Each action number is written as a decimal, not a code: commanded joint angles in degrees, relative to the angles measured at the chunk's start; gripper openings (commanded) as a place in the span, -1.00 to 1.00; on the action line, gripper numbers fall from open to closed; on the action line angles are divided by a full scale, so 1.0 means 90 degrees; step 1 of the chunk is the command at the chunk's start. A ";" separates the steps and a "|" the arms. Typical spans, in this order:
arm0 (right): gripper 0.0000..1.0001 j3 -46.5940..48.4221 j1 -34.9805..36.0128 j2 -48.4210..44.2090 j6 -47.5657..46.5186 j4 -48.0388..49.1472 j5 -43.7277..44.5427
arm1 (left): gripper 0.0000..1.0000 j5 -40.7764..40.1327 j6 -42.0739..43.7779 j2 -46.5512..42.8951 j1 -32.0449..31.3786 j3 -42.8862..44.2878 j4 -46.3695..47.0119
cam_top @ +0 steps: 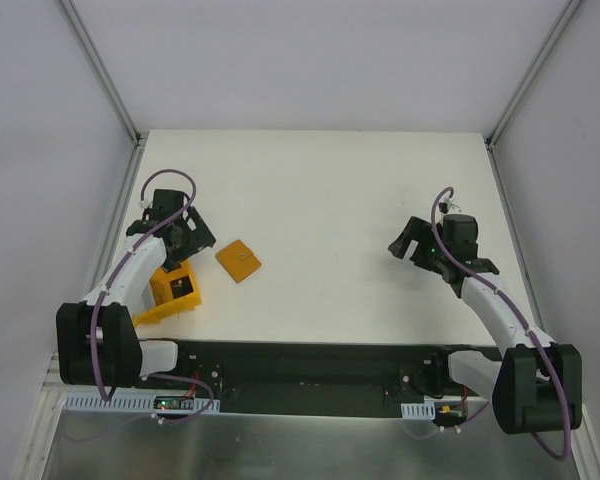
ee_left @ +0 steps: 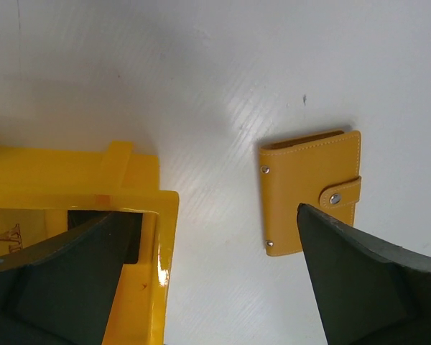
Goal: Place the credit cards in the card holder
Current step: Move the storage box to the center of the board.
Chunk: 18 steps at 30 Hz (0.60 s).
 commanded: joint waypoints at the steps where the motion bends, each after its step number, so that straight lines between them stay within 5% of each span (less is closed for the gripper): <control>1: 0.93 0.0309 -0.0027 0.0113 -0.0154 0.0034 0.0182 | 0.86 0.0176 0.0181 0.0328 0.0127 0.0517 0.0381; 12: 0.93 0.0612 -0.0037 0.0543 -0.0330 -0.0181 0.0368 | 0.54 0.0499 0.0318 0.1178 0.0146 0.1094 0.0518; 18: 0.93 0.0709 -0.0037 0.0699 -0.0369 -0.0220 0.0378 | 0.05 0.0196 0.0513 0.1256 0.0146 0.1191 0.0519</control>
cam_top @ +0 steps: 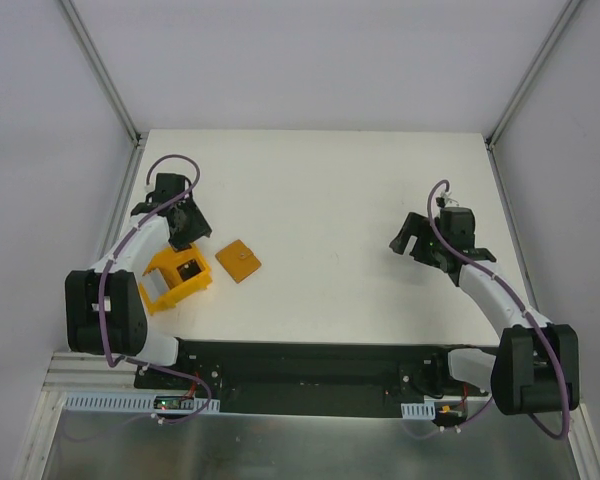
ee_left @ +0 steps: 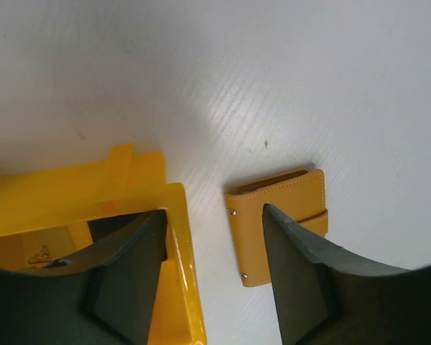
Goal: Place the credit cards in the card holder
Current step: Move the storage box to the center of the board.
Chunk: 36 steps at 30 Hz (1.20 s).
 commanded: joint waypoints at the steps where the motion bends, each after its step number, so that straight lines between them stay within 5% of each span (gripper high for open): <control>1: 0.93 0.0304 -0.0027 0.0104 -0.0133 -0.0111 0.0113 | -0.04 -0.0153 0.0285 0.0096 0.0025 0.0351 0.0086; 16: 0.93 0.0421 -0.0037 0.0241 -0.0289 -0.0365 0.0289 | -0.62 -0.0427 0.1017 0.0896 0.0025 0.1161 0.0077; 36: 0.93 0.0548 -0.0037 0.0446 -0.0602 -0.0716 0.0562 | -0.77 -0.0418 0.1682 0.2263 0.0025 0.2851 -0.0158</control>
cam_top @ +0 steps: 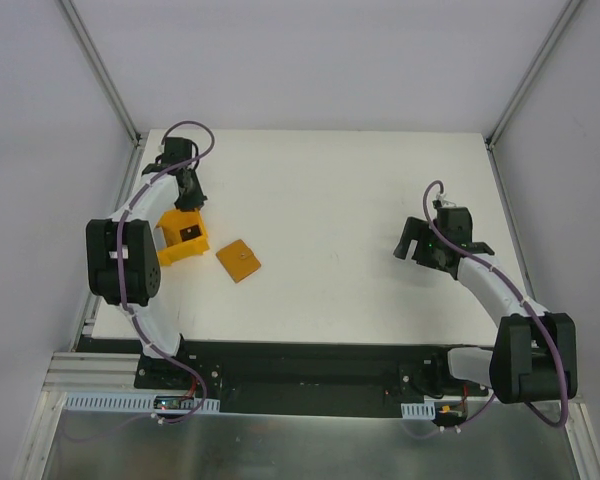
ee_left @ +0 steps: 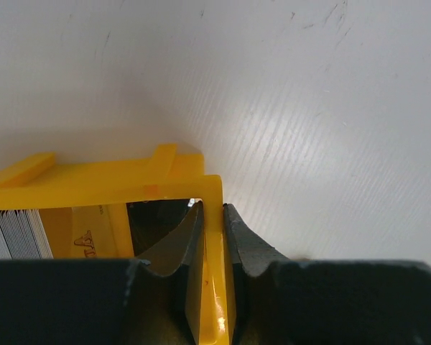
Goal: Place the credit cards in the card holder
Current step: Move the storage box to the center of the board.
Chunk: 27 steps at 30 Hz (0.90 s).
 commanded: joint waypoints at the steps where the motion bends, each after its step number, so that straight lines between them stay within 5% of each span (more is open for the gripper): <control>1: 0.93 0.0291 -0.0037 0.0096 -0.0114 -0.0100 0.0101 | -0.77 0.0119 0.0106 0.0158 0.0025 0.0505 -0.0080; 14: 0.93 0.0310 -0.0037 0.0136 -0.0094 -0.0129 0.0013 | -0.82 0.1662 -0.1017 0.0686 -0.0053 0.1169 -0.0080; 27: 0.93 0.0261 -0.0027 0.0067 -0.0075 -0.0139 -0.0084 | -0.80 0.1722 -0.1808 0.1154 -0.0980 0.1746 -0.0071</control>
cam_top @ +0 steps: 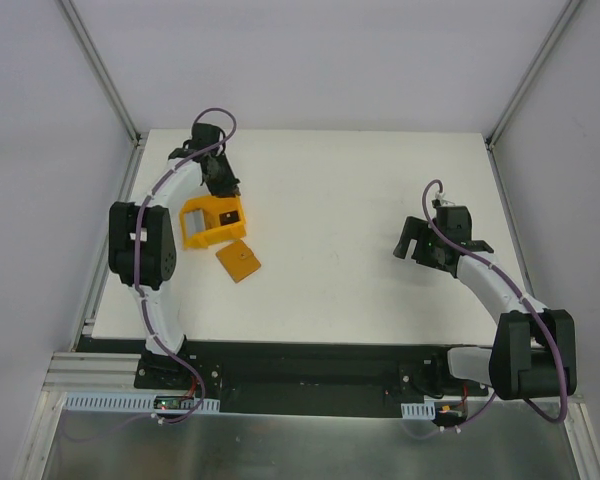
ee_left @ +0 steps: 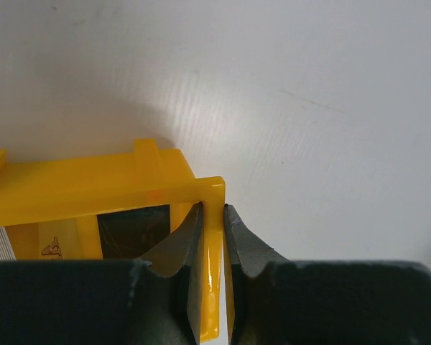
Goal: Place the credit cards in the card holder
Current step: Move the storage box to the center of the board.
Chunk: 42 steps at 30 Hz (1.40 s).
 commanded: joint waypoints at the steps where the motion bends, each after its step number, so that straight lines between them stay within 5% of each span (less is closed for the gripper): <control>1: 0.92 0.0181 -0.0037 -0.0078 -0.0048 -0.0090 -0.0055 | -0.80 0.0211 -0.0524 0.0122 -0.0349 0.0371 0.0017; 25: 0.93 -0.0063 -0.0056 -0.0469 -0.0146 -0.0188 0.0032 | -0.66 0.0064 -0.1589 0.1070 -0.1629 0.1338 0.0027; 42: 0.93 -0.0043 -0.0066 -0.0557 -0.0097 -0.0227 -0.0123 | -0.06 0.0113 -0.1267 0.0826 -0.1678 0.1494 0.0027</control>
